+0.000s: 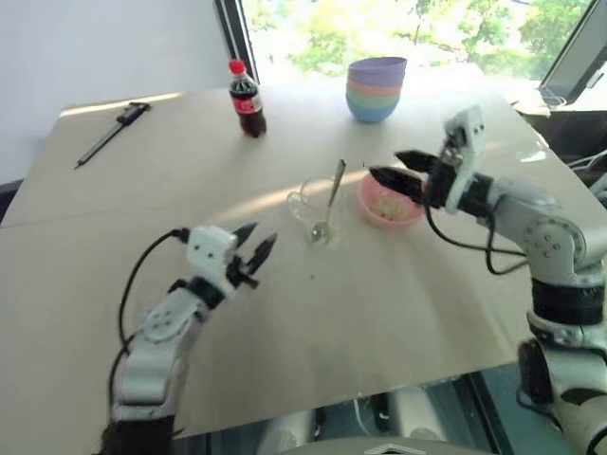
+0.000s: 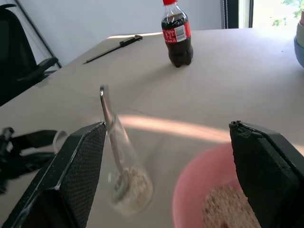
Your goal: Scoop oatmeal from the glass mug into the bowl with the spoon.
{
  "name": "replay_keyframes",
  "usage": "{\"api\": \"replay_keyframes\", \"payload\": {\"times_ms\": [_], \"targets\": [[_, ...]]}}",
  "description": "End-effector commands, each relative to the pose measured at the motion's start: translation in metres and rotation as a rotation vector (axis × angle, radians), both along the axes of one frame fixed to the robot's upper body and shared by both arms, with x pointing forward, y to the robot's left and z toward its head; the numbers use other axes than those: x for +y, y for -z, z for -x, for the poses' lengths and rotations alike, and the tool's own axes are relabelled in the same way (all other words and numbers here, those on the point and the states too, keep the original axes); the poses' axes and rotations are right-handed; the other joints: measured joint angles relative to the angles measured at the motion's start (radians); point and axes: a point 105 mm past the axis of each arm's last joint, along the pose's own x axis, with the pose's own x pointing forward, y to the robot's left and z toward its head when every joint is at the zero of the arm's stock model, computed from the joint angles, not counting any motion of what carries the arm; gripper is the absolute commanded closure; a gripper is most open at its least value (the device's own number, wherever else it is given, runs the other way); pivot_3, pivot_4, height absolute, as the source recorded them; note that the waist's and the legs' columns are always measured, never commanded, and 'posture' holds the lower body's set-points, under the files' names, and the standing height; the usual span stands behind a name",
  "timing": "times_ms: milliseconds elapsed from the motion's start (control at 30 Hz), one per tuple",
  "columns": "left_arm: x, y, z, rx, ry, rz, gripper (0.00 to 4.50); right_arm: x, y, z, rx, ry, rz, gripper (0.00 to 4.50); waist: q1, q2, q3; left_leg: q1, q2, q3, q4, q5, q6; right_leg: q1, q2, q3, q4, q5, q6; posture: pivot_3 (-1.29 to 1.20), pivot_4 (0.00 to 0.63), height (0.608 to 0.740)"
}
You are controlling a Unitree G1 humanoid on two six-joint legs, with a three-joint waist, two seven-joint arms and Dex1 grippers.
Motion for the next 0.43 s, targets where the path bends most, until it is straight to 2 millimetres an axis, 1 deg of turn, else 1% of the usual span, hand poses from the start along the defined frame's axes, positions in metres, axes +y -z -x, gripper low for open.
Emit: {"api": "replay_keyframes", "payload": {"times_ms": [33, 133, 167, 233, 267, 333, 433], "targets": [[0.003, -0.007, 0.032, 0.054, 0.031, 0.056, 2.38, -0.023, 0.015, 0.031, -0.065, -0.043, 0.084, 0.35, 0.006, 0.0, 0.0, 0.001, 0.0, -0.001, 0.0, 0.0, 0.0, 0.002, 0.0, -0.001, -0.002, 0.0, 0.0, 0.0, 0.15, 0.74], [0.005, 0.008, 0.055, 0.145, 0.003, 0.085, 2.38, -0.041, 0.054, 0.056, -0.036, -0.029, 0.115, 0.35, 0.015, -0.002, 0.0, 0.004, 0.0, -0.002, 0.0, -0.002, 0.003, 0.008, 0.0, -0.003, -0.003, 0.0, 0.0, 0.0, 0.15, 0.74], [0.006, 0.014, 0.06, 0.169, -0.007, 0.088, 2.38, -0.044, 0.065, 0.062, -0.024, -0.024, 0.126, 0.35, 0.017, -0.002, 0.0, 0.005, 0.0, -0.002, 0.0, -0.003, 0.005, 0.008, 0.0, -0.003, -0.003, 0.0, 0.0, 0.0, 0.15, 0.74], [0.007, 0.028, 0.067, 0.209, -0.032, 0.104, 2.38, -0.048, 0.087, 0.068, 0.012, 0.005, 0.143, 0.35, 0.018, -0.001, 0.0, 0.006, 0.0, 0.0, 0.001, -0.003, 0.005, 0.009, 0.001, -0.003, -0.002, -0.001, 0.001, 0.0, 0.15, 0.74], [0.007, 0.034, 0.07, 0.226, -0.04, 0.109, 2.38, -0.049, 0.095, 0.069, 0.017, 0.02, 0.147, 0.35, 0.017, -0.002, 0.001, 0.007, 0.0, 0.002, 0.001, -0.003, 0.005, 0.009, 0.002, -0.002, -0.002, -0.001, 0.001, 0.0, 0.15, 0.74], [0.004, 0.043, 0.074, 0.253, -0.034, 0.114, 2.38, -0.051, 0.11, 0.072, 0.021, 0.03, 0.167, 0.35, 0.016, -0.003, 0.003, 0.016, 0.003, 0.005, 0.001, -0.003, 0.006, 0.016, 0.004, 0.0, -0.001, -0.004, 0.001, 0.0, 0.15, 0.74], [0.002, 0.045, 0.074, 0.236, -0.037, 0.085, 2.38, -0.058, 0.122, 0.073, 0.019, 0.041, 0.18, 0.35, 0.012, -0.006, 0.004, 0.028, 0.006, 0.005, 0.001, -0.004, 0.006, 0.027, 0.006, -0.001, -0.001, -0.006, 0.0, 0.0, 0.15, 0.74]]}}
